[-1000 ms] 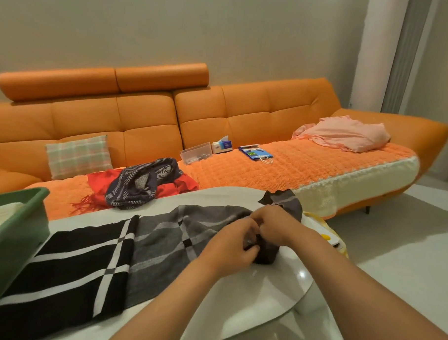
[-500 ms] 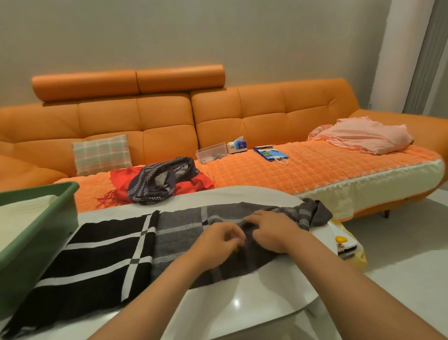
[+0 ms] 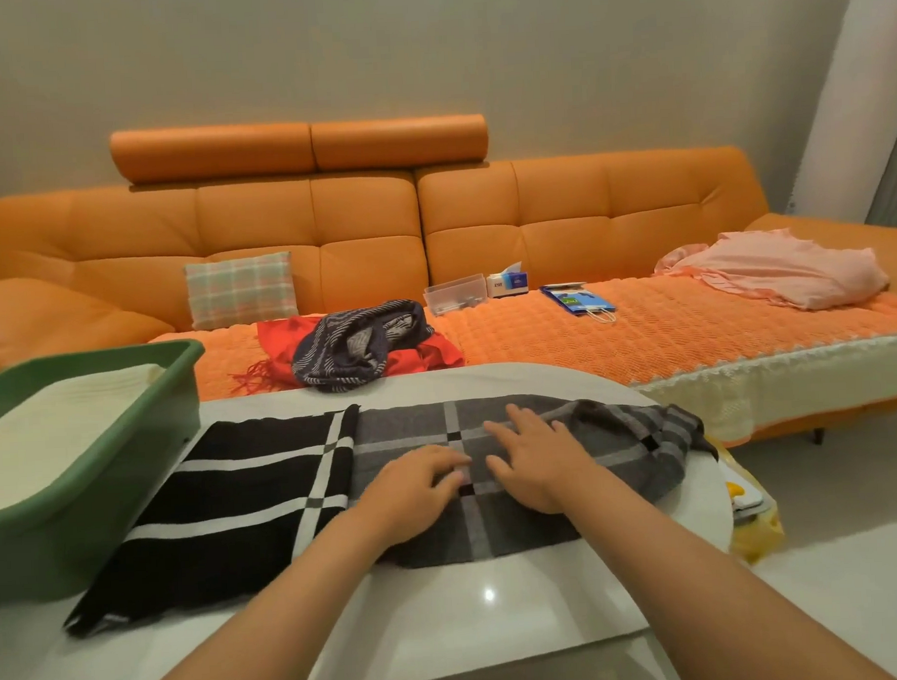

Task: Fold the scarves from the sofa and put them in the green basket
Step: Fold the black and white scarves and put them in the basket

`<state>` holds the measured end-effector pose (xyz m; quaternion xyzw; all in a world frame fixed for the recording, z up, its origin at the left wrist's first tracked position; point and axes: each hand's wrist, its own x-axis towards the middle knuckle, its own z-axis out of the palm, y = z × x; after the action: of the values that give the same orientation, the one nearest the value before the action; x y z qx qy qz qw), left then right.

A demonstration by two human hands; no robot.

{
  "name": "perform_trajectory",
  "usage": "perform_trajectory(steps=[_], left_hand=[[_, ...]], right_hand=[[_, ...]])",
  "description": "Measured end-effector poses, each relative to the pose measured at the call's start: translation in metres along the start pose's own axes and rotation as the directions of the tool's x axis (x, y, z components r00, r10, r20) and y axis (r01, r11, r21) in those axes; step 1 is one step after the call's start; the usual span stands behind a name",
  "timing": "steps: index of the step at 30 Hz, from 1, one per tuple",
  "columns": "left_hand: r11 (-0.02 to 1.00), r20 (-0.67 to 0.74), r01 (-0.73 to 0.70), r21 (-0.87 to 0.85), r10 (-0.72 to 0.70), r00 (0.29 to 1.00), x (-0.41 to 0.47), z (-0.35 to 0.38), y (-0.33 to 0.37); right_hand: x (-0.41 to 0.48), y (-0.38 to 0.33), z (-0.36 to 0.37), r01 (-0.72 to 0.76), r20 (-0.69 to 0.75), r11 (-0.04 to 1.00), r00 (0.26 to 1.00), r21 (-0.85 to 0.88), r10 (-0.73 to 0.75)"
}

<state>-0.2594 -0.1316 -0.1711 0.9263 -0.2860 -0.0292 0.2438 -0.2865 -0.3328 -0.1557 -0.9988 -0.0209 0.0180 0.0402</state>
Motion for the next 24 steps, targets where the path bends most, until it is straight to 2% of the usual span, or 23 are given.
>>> perform_trajectory(steps=[3,6,8,10,12,14,19,22,24], left_hand=[[0.974,-0.297,0.108,0.201,-0.044,0.954,-0.017,-0.023,-0.022],[0.901,-0.362,0.327,0.285,-0.215,0.907,-0.045,-0.046,-0.056],[0.839,-0.331,0.461,0.29,-0.364,0.871,-0.064,-0.059,-0.078],[0.794,-0.186,0.547,0.267,-0.514,0.837,-0.082,-0.067,-0.097],[0.761,-0.029,0.566,0.317,-0.588,0.808,-0.098,-0.068,-0.11],[0.743,-0.015,0.562,0.364,-0.598,0.801,-0.111,-0.067,-0.119],[0.746,-0.11,0.55,0.376,-0.553,0.826,-0.133,-0.074,-0.134],[0.694,-0.253,0.575,0.433,-0.519,0.817,-0.144,-0.078,-0.142],[0.699,-0.258,0.585,0.411,-0.526,0.81,-0.15,-0.081,-0.142]], right_hand=[[0.002,-0.04,0.004,0.156,0.029,0.986,0.987,0.063,-0.158],[0.003,-0.081,0.01,0.238,0.053,0.966,0.968,0.104,-0.244],[0.0,-0.11,0.01,0.285,0.056,0.945,0.953,0.159,-0.297],[-0.006,-0.137,0.011,0.315,0.073,0.922,0.938,0.225,-0.338],[-0.01,-0.157,0.02,0.316,0.125,0.917,0.927,0.243,-0.352],[-0.009,-0.162,0.032,0.319,0.185,0.934,0.92,0.161,-0.345],[0.001,-0.149,0.036,0.273,0.26,0.962,0.929,-0.001,-0.263],[0.001,-0.15,0.037,0.228,0.249,0.973,0.944,-0.018,-0.217],[-0.008,-0.156,0.032,0.254,0.186,0.967,0.949,0.031,-0.255]])
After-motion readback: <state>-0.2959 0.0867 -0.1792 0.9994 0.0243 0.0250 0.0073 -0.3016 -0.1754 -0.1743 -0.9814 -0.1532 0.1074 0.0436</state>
